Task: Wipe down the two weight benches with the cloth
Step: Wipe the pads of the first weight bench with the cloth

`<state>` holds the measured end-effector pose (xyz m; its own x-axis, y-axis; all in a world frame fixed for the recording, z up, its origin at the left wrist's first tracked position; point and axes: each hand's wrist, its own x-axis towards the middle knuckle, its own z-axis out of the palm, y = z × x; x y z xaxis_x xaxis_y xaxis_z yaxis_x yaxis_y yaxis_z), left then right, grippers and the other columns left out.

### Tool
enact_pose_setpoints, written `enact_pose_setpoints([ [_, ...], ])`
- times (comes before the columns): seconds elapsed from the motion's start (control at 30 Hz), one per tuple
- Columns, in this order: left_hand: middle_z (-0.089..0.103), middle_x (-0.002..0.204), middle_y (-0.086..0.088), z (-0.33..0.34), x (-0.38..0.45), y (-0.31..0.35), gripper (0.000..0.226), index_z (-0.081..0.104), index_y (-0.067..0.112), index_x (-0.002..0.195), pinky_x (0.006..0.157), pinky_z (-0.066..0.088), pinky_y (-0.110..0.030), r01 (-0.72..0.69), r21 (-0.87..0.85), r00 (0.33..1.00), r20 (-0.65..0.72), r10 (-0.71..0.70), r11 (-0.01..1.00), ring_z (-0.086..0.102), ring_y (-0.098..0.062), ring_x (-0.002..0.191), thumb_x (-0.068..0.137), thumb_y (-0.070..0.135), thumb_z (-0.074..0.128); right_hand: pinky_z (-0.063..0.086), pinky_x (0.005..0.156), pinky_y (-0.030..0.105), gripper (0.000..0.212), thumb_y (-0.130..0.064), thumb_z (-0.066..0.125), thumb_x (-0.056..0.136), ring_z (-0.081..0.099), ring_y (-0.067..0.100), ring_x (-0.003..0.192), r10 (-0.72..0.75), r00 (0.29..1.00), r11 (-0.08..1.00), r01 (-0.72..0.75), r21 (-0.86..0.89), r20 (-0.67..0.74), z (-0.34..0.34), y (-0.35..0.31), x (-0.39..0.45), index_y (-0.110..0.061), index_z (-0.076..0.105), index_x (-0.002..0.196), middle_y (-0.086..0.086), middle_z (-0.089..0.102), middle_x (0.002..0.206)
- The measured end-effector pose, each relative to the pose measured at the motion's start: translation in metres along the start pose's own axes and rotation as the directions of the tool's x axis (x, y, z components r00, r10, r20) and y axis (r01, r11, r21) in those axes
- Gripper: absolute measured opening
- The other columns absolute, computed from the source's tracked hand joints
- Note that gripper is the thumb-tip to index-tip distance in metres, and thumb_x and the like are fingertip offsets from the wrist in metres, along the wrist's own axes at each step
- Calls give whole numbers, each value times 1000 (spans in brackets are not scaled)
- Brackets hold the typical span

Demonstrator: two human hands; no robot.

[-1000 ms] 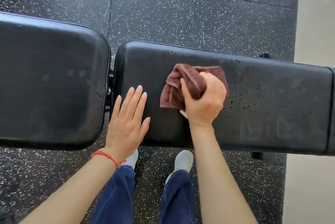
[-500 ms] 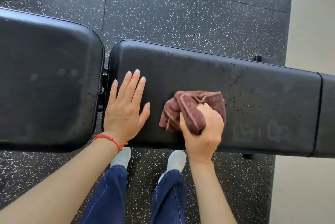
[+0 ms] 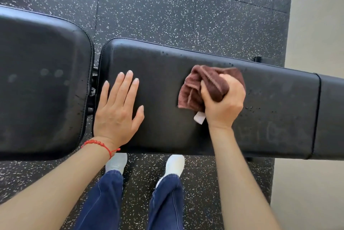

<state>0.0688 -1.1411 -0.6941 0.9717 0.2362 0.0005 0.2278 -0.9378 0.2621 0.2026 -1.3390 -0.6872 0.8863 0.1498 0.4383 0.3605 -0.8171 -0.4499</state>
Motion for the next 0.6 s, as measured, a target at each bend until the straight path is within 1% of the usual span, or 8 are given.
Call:
enact_pose_setpoints([
  [0.07,29,150,-14,0,0,0,58,34,3,141,113,14,-48,1,8,1000,-3,-1,1000,22,-28,139,90,31,35,44,87,42,41,-32,72,76,64,36,86,25,1000,1000,-25,6,-10,6,4,22,5,66,91,17,68,90],
  [0.13,29,150,-15,-1,0,0,58,34,3,141,113,14,-48,-1,14,1000,5,1,1000,22,-28,140,90,31,35,45,87,41,40,-34,72,76,64,33,87,49,999,999,-49,-1,-9,7,4,28,3,66,91,15,68,90],
  [0.23,30,149,-16,-2,0,1,57,35,2,140,113,14,-49,-4,16,1000,17,4,1000,23,-30,139,90,31,35,44,86,39,38,-35,70,77,57,24,89,59,998,998,-59,11,3,1,2,19,1,65,91,14,67,89],
  [0.3,31,148,-17,-4,0,2,57,36,1,139,113,16,-50,0,5,1000,23,0,1000,24,-31,138,90,30,36,44,86,38,38,-33,70,77,52,22,89,39,999,999,-39,21,16,-8,4,6,2,65,91,15,67,88],
  [0.4,33,146,-20,-7,0,7,55,39,-2,137,111,16,-52,12,21,1000,9,-12,1000,26,-35,137,89,26,37,45,88,39,39,-31,71,77,54,22,92,28,999,999,-29,34,21,-27,10,-25,4,66,92,17,67,90],
  [0.5,33,146,-21,-10,0,27,54,39,-2,136,111,16,-52,40,-12,999,-34,-40,999,25,-35,137,88,22,40,44,92,34,38,-30,72,78,57,22,96,21,998,999,-23,35,52,-51,18,-63,4,66,93,16,67,92],
  [0.6,34,147,-18,-8,4,61,54,38,0,137,112,18,-51,-12,-69,999,-44,9,998,25,-32,138,88,22,41,42,97,33,38,-31,72,79,57,23,99,-8,995,999,3,54,95,-71,27,-93,3,65,97,15,66,95],
])
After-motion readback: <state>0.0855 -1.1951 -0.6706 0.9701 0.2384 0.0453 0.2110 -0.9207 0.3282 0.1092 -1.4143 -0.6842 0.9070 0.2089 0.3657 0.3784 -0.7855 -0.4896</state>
